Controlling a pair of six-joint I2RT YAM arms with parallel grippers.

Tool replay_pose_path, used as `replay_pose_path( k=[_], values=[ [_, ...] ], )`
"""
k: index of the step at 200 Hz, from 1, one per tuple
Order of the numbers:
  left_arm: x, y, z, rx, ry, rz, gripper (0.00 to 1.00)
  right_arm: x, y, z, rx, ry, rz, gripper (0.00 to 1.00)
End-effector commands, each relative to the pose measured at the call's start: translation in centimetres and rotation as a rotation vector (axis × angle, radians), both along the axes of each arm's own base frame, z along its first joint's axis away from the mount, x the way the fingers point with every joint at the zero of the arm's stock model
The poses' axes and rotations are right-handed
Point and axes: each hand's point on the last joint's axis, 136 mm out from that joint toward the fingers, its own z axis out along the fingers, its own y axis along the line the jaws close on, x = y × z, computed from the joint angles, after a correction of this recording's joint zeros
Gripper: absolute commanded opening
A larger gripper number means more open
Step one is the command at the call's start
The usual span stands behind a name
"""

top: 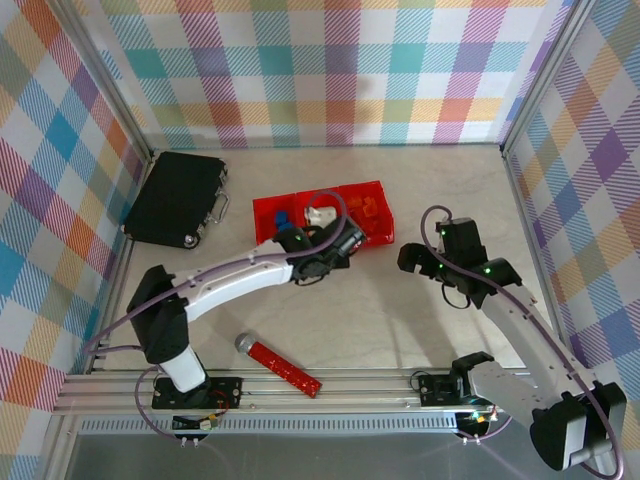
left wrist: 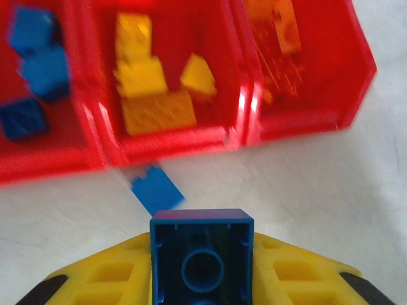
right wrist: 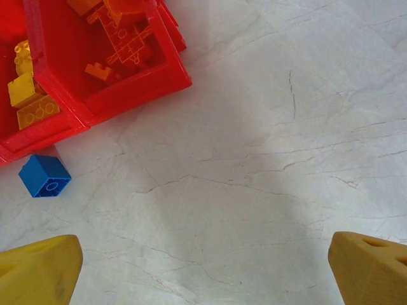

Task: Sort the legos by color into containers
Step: Pick up the lego from the center of the table, then place the lego in the container.

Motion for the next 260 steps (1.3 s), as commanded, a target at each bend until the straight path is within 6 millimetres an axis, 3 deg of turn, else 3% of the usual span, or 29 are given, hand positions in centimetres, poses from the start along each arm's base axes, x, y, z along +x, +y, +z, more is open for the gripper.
replay_pose_path(
  k=[1, 38, 67, 90, 163, 205, 231, 260],
  values=[
    [2.2, 6.7, 0.6, 0.173, 0.001, 0.079, 0.30, 0.9, 0.2, 1.2, 0.019, -0.021, -0.013, 0.99],
    [5.0, 12.5, 0.6, 0.173, 0.030, 0.188, 0.31, 1.3, 0.5, 0.8, 0.019, 0.007, -0.013, 0.99],
    [6.7, 14.1, -0.3, 0.177, 0.064, 0.202, 0.31, 1.6, 0.7, 0.5, 0.018, 0.027, -0.012, 0.99],
    [8.0, 14.6, -1.5, 0.163, 0.102, 0.215, 0.32, 1.9, 0.9, 0.4, 0.025, 0.037, -0.012, 0.99],
    [10.5, 13.7, -5.1, 0.145, 0.167, 0.199, 0.39, 2.3, 0.9, 0.1, 0.017, 0.051, -0.015, 0.99],
    [11.3, 12.9, -6.9, 0.123, 0.181, 0.184, 0.62, 2.5, 1.0, 0.1, 0.013, 0.054, -0.012, 0.99],
    [11.5, 12.7, -5.1, 0.081, 0.117, 0.175, 0.72, 2.4, 0.9, 0.1, 0.007, 0.062, -0.012, 0.99],
    [10.4, 13.4, 0.0, 0.035, -0.021, 0.150, 0.85, 2.2, 0.7, 0.3, 0.003, 0.052, -0.012, 0.99]
  ],
)
